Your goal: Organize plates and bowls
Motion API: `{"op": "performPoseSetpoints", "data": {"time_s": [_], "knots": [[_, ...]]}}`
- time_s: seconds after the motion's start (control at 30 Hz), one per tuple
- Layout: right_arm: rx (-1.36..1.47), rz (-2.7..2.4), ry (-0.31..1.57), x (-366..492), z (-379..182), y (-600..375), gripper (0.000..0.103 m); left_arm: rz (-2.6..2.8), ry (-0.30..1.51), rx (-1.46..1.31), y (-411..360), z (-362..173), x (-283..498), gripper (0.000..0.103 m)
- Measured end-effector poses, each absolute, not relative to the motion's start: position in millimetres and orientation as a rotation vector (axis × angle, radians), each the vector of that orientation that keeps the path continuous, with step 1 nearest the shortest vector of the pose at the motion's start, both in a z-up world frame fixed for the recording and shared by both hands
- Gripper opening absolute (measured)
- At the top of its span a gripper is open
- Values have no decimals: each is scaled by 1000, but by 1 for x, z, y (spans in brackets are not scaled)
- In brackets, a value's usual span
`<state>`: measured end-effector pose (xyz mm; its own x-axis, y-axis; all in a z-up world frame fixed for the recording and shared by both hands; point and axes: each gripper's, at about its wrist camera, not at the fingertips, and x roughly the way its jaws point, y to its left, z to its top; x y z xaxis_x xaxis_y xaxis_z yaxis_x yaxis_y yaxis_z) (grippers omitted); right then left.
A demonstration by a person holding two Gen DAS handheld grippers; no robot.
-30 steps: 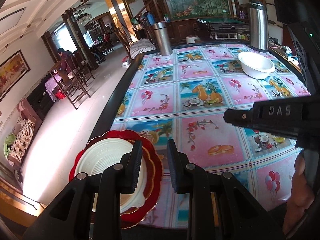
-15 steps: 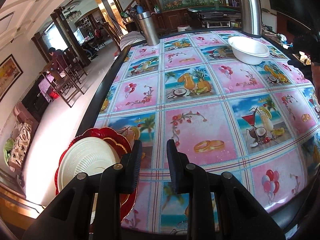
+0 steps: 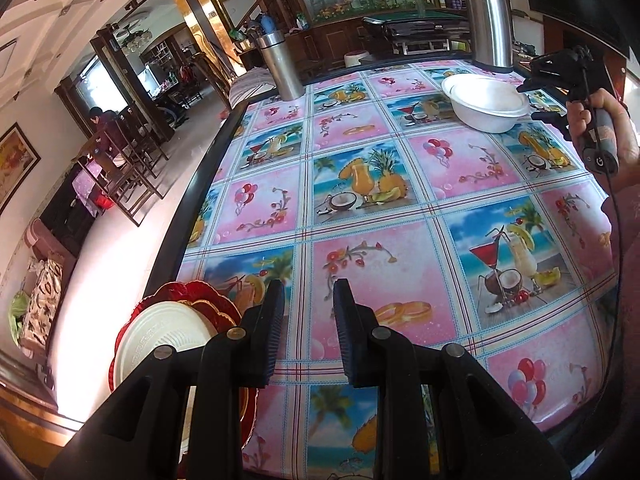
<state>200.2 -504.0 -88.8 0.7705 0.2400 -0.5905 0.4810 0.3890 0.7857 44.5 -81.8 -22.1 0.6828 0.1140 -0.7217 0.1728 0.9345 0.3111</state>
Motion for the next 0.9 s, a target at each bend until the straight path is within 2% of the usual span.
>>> {"op": "performPoseSetpoints", "data": {"time_s": [0.1, 0.13, 0.23, 0.3, 0.43, 0.6, 0.73, 0.9], "knots": [[1145, -200, 716, 202, -86, -496, 38, -37, 836, 375, -83, -27, 45, 23], [1104, -230, 724, 201, -84, -494, 30, -39, 839, 375, -83, -28, 45, 23], [987, -286, 763, 202, -79, -487, 14, -44, 844, 370, -83, -30, 44, 23], [937, -305, 830, 202, -85, -484, 10, -48, 840, 365, -83, -30, 42, 23], [869, -283, 879, 182, -89, -470, 12, -70, 843, 357, -85, -33, 39, 23], [664, 37, 1091, 143, -97, -411, 17, -89, 864, 340, -85, -39, 38, 23], [606, -41, 933, 89, -75, -429, 18, -88, 861, 332, -83, -40, 36, 23], [685, -92, 849, 75, -66, -459, 18, -99, 866, 338, -86, -42, 34, 23]]}}
